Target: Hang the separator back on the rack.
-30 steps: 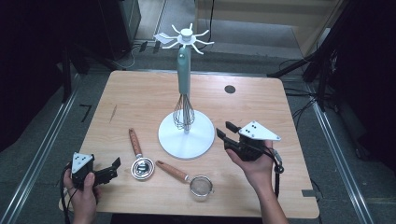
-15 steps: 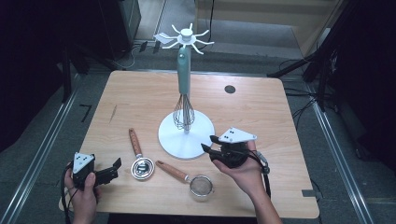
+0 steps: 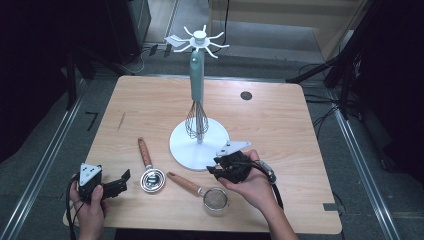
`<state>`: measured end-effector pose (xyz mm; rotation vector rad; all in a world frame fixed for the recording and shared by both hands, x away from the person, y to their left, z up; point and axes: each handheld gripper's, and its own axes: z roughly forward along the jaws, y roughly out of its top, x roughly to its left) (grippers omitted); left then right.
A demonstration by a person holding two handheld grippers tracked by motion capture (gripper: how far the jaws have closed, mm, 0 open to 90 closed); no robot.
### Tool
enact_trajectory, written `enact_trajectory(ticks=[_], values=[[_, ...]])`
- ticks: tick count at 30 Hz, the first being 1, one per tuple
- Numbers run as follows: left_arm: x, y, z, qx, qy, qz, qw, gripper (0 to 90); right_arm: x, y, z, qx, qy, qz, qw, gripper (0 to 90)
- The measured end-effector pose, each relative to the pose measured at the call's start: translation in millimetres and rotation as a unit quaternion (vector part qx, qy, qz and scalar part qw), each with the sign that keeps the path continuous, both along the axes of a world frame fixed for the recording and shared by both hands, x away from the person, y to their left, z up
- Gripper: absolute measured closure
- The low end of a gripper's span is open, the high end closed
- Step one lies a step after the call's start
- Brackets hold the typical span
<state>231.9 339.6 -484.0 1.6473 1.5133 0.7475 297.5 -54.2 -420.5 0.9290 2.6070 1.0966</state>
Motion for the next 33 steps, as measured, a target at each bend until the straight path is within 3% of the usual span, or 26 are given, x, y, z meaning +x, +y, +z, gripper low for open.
enact_trajectory(ticks=[2,7,11,13,22,25,26,33], values=[[-0.3,-0.6,0.1,0.004,0.0,-0.002,1.0,0.0,0.1,4.9,0.6,0.002,0.032,0.004,0.9995,66.5],[-1.7,-0.7,0.1,0.003,-0.007,-0.003,1.0,0.0,2.5,21.1,-0.5,-0.036,0.052,0.037,0.9973,66.2],[-3.2,-0.6,0.0,0.0,-0.004,-0.005,1.0,0.0,6.7,31.6,-0.7,-0.047,0.098,0.046,0.993,65.9],[-3.9,-0.4,0.0,-0.001,-0.004,-0.005,1.0,0.0,9.1,37.9,-0.6,-0.053,0.124,0.058,0.9891,65.9],[-6.4,-0.4,-0.1,-0.003,-0.009,-0.005,0.9999,0.0,15.5,57.7,-5.8,-0.094,0.176,0.086,0.9762,64.4],[-7.1,-0.4,0.0,-0.005,-0.01,-0.003,0.9999,0.0,20.4,63.7,-9.5,-0.104,0.208,0.086,0.9688,63.9],[-7.4,-0.4,-0.1,-0.005,-0.01,-0.004,0.9999,0.0,20.4,63.7,-9.5,-0.104,0.208,0.086,0.9688,63.9],[-7.3,-1.3,-0.1,0.0,-0.009,-0.006,0.9999,0.0,22.6,69.9,-17.5,-0.121,0.241,0.09,0.9588,62.9]])
